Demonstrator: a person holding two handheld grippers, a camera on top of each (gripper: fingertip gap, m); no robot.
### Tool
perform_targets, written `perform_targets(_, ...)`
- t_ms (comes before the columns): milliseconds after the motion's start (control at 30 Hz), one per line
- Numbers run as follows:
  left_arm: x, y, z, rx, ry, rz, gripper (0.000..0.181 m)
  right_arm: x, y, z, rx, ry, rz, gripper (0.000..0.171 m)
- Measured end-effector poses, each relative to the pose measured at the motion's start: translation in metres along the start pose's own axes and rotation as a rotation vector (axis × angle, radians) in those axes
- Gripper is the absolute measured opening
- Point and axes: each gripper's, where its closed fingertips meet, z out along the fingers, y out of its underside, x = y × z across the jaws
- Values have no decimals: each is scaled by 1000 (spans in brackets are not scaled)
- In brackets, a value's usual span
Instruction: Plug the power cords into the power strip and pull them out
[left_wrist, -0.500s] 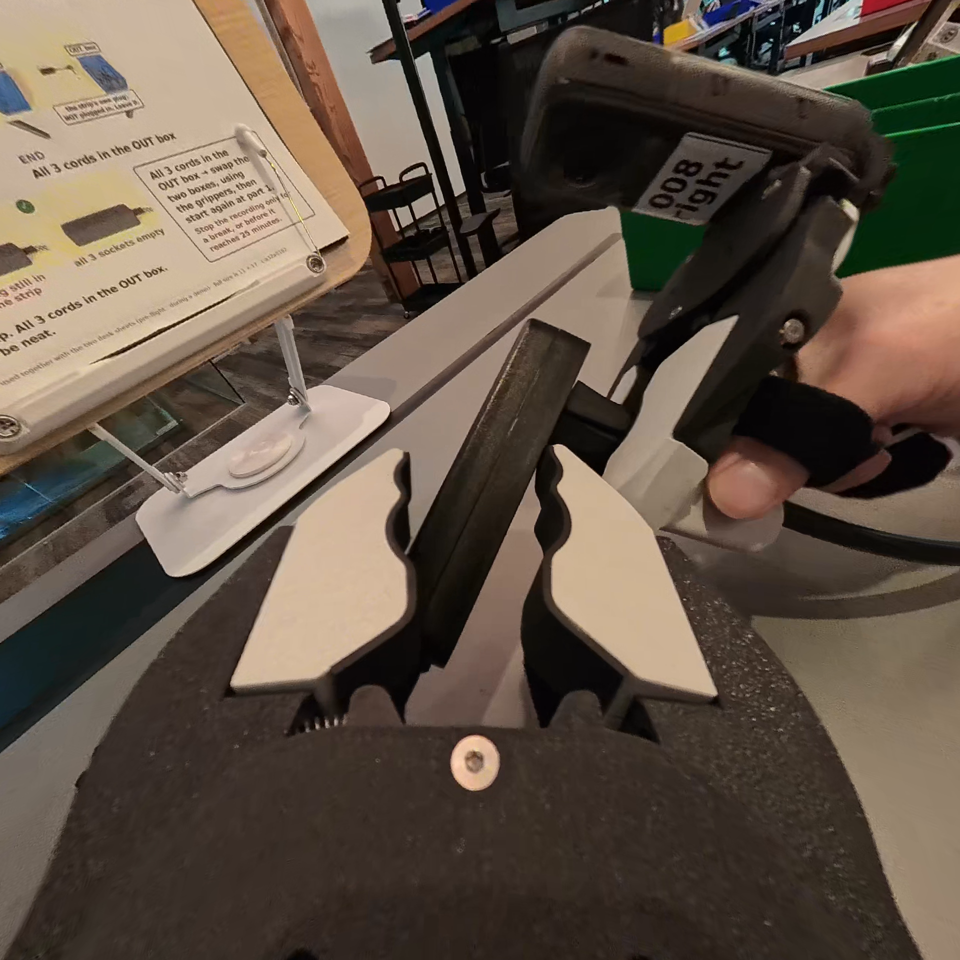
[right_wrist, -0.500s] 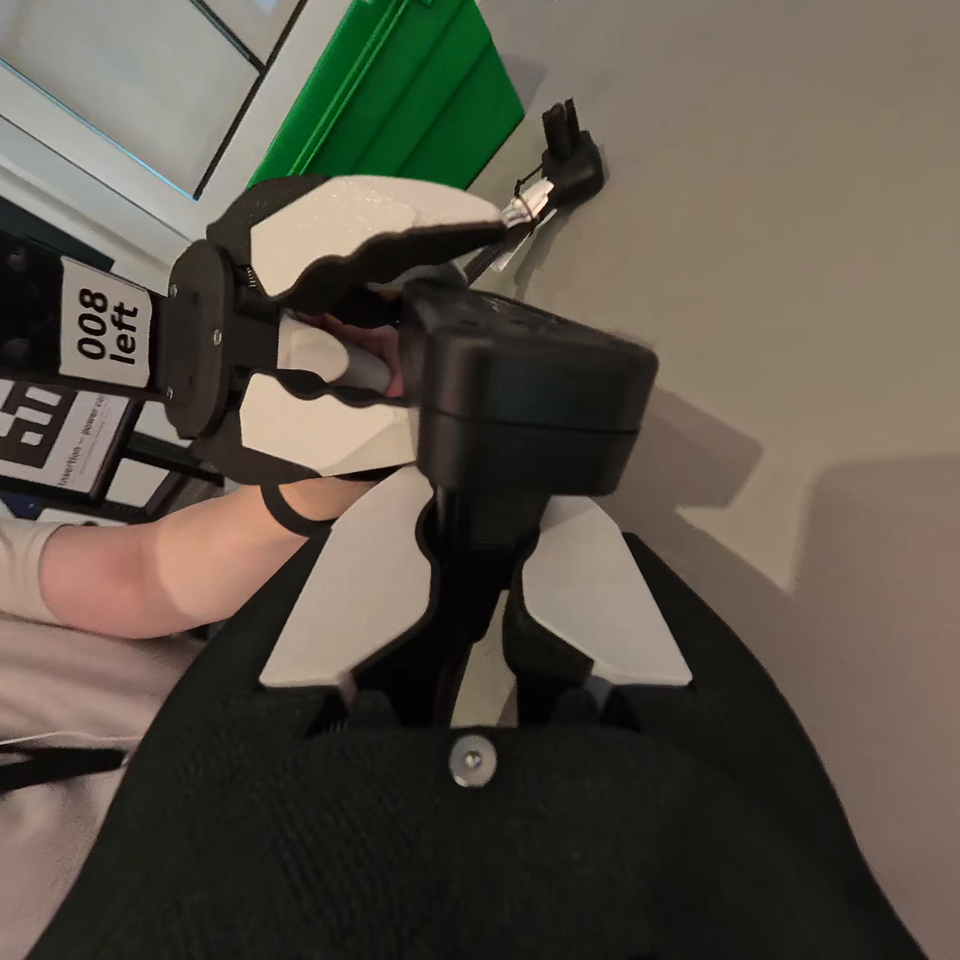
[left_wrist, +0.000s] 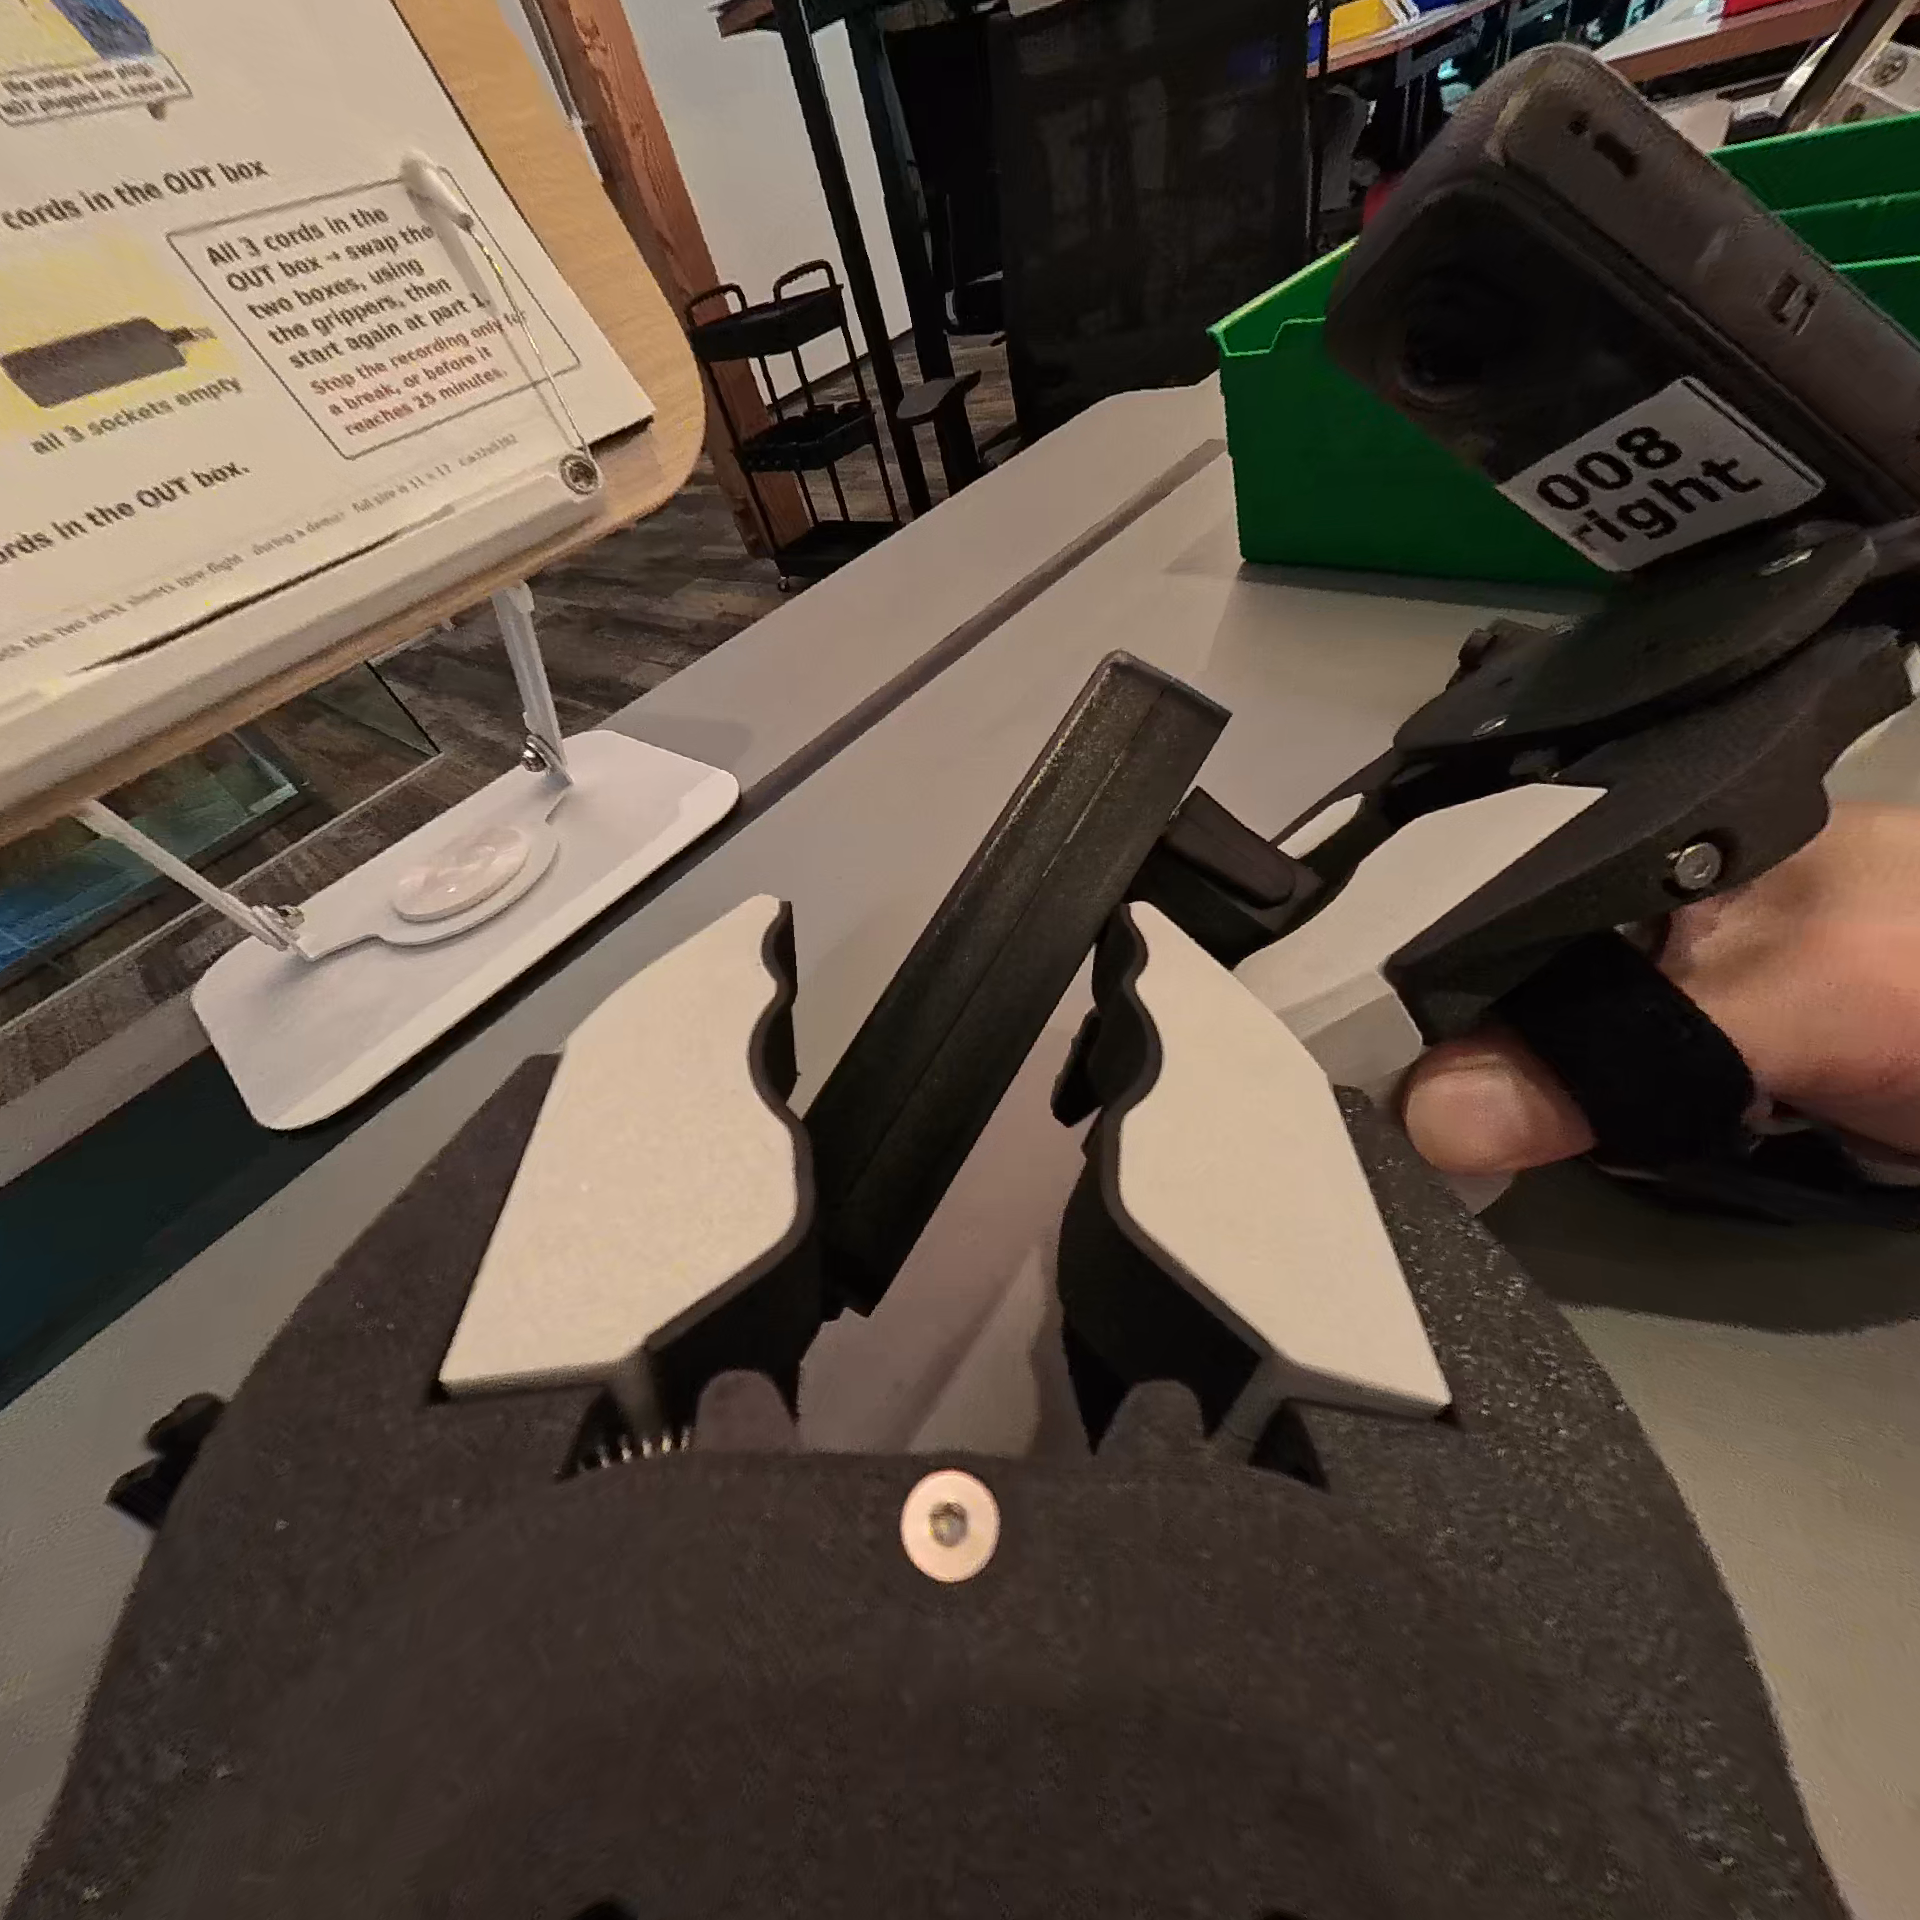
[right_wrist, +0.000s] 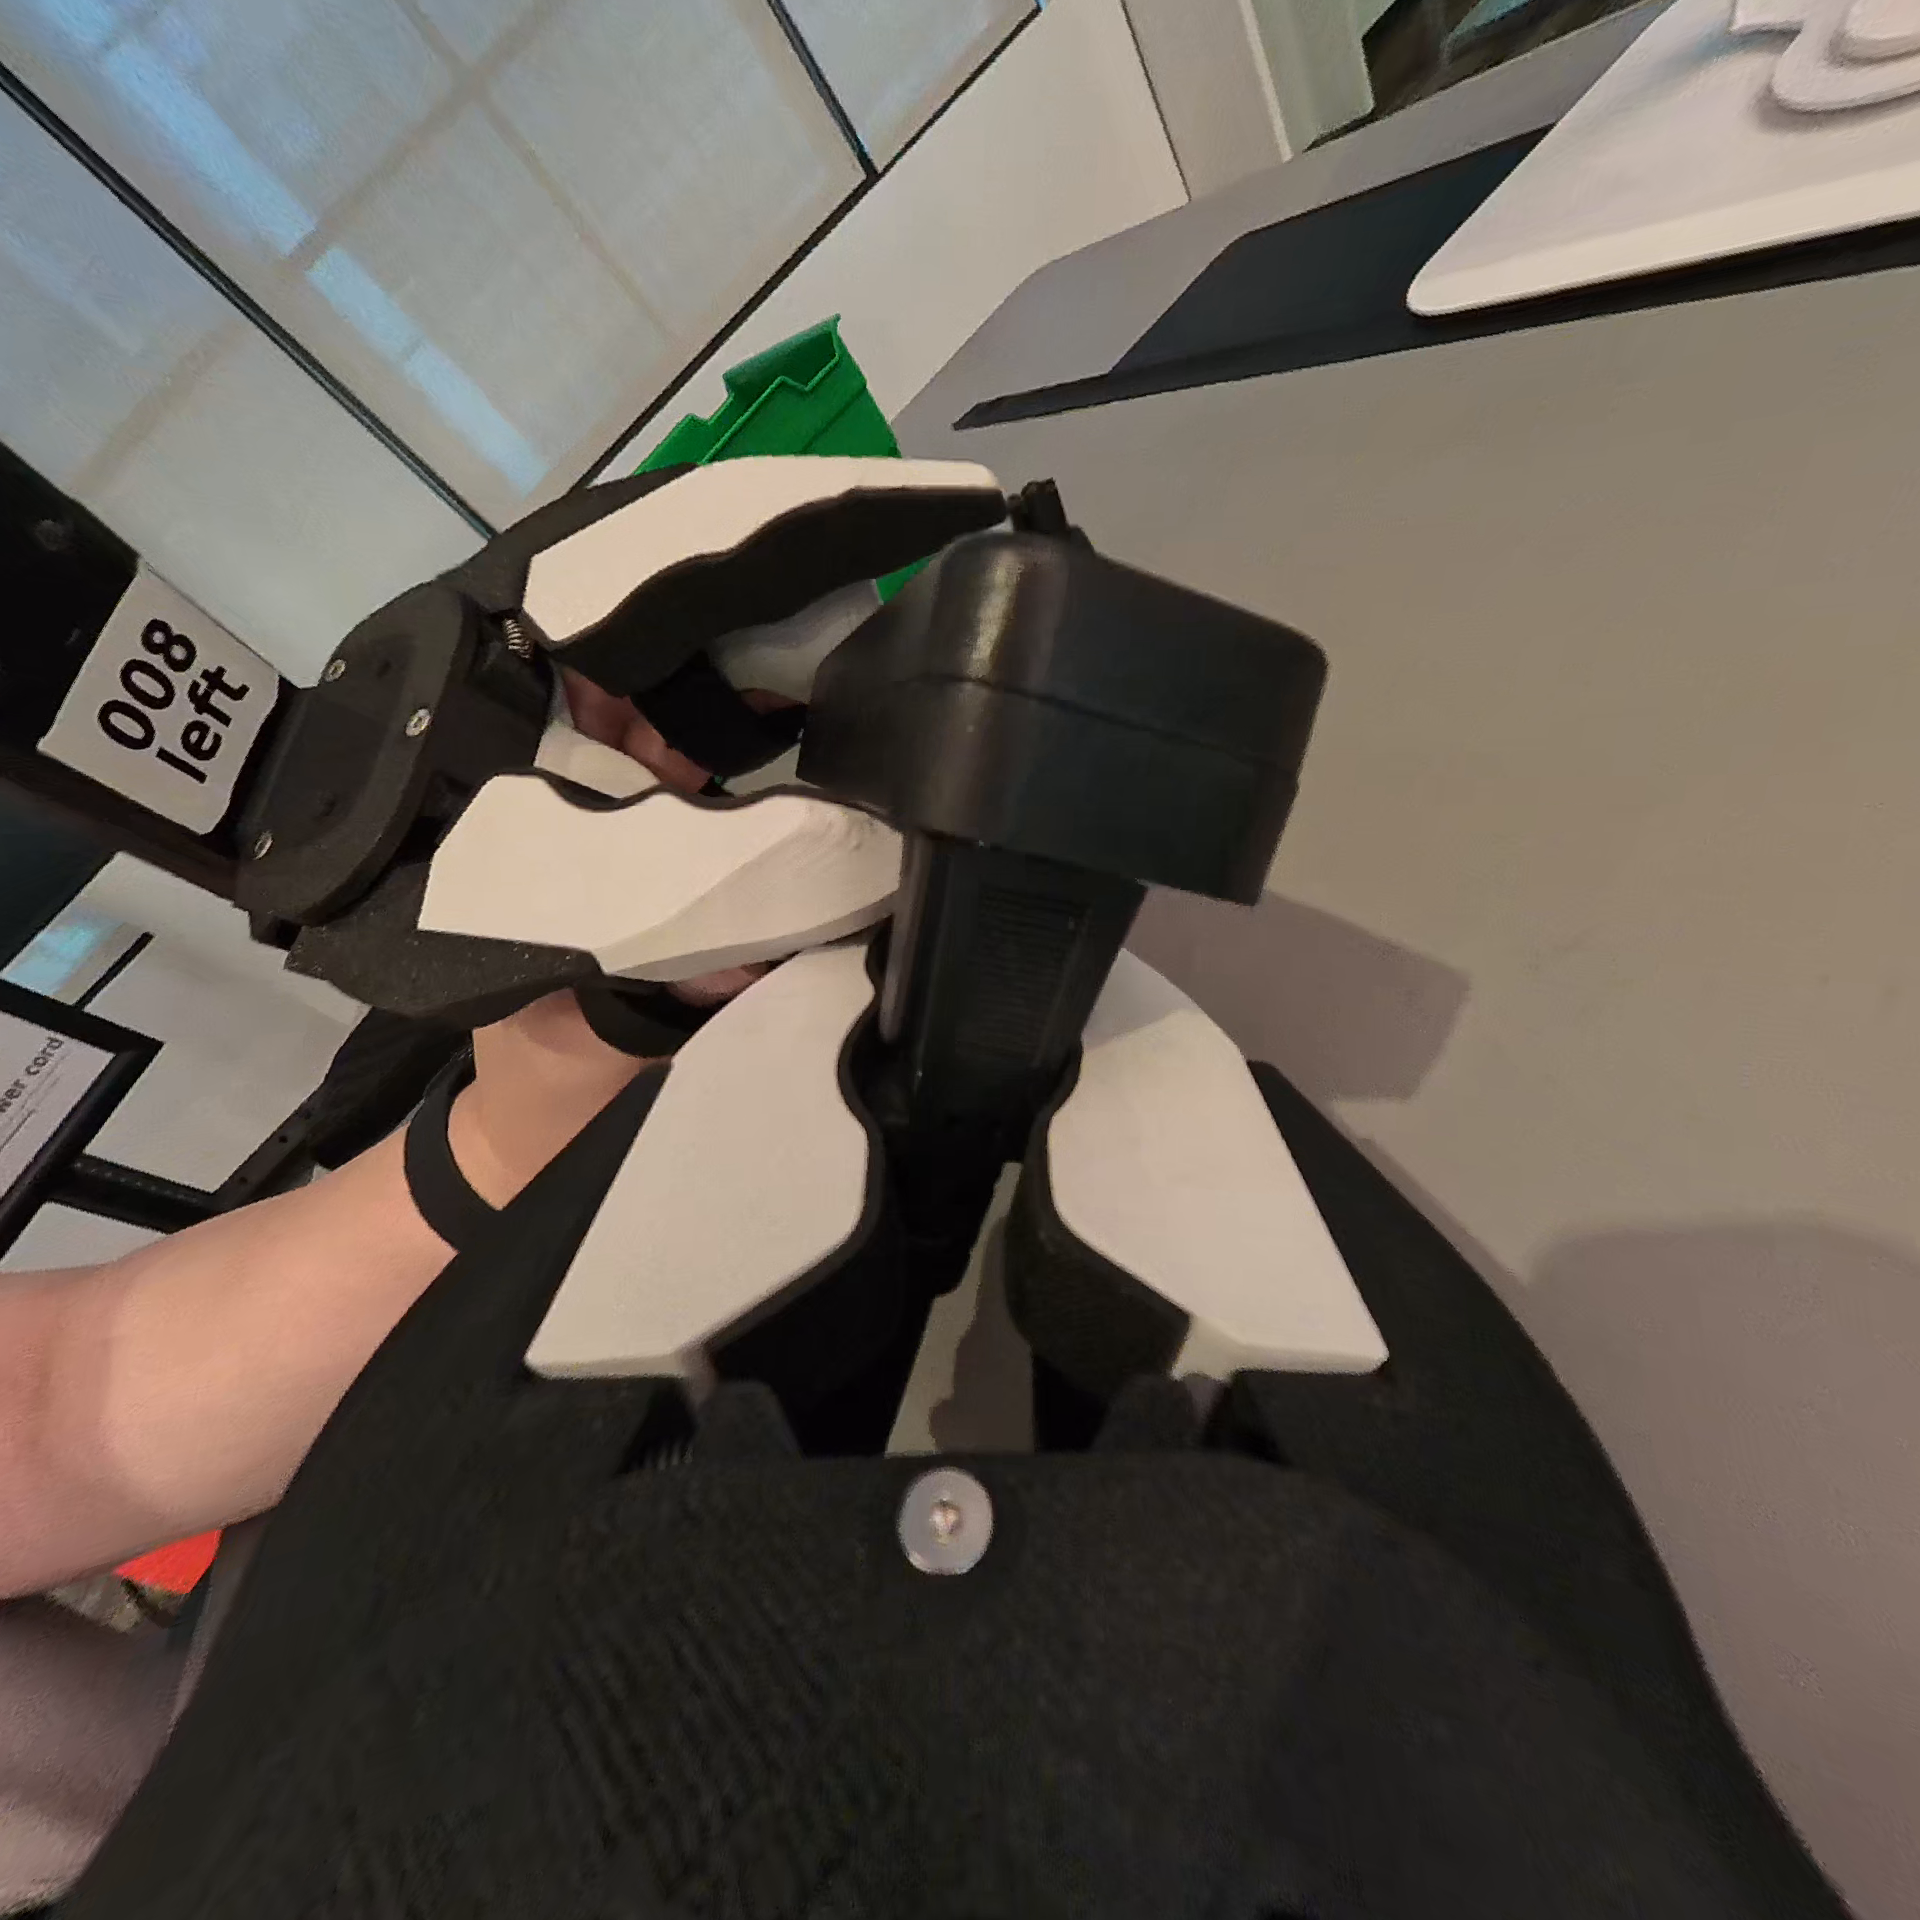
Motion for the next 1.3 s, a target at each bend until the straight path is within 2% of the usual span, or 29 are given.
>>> perform_targets(133, -7, -1, -2, -8, -47, -19, 59, 0, -5, 4, 51, 39, -4, 20)
perform_targets(167, -6, -4, -2, 1, -64, -56, 51, 2, -6, 6, 68, 74, -10, 21)
perform_targets(233, -12, -9, -4, 9, -99, -3, 50, 3, -11, 11, 99, 117, -49, 19)
perform_targets(367, -13, -3, -3, 13, -57, -18, 50, 8, -12, 14, 91, 159, -65, 21)
perform_targets(567, 4, -7, -1, 48, -13, 176, 46, 2, -2, 2, 18, 83, -87, 21)
perform_targets(700, 6, -8, 0, 64, 4, 126, 47, 3, -1, -2, -2, 100, -113, 21)
perform_targets(800, 6, -11, -7, 118, 55, 186, 50, -5, 0, -3, -21, 66, -188, 22)
perform_targets(867, 8, -8, -11, 121, 111, 200, 51, -9, 8, -3, -98, 29, -223, 21)
perform_targets(967, 21, -3, -11, 111, 233, 215, 36, -9, 18, -7, -245, -18, -232, 22)
perform_targets(1067, 33, 2, -10, 96, 328, 185, 34, -2, 28, -17, -403, -6, -324, 21)
perform_targets(1200, 34, -1, -8, 76, 315, 179, 34, -3, 32, -25, -515, -33, -334, 23)
perform_targets(1300, 33, 0, -7, 53, 291, 165, 32, 2, 39, -28, -631, 0, -354, 30)
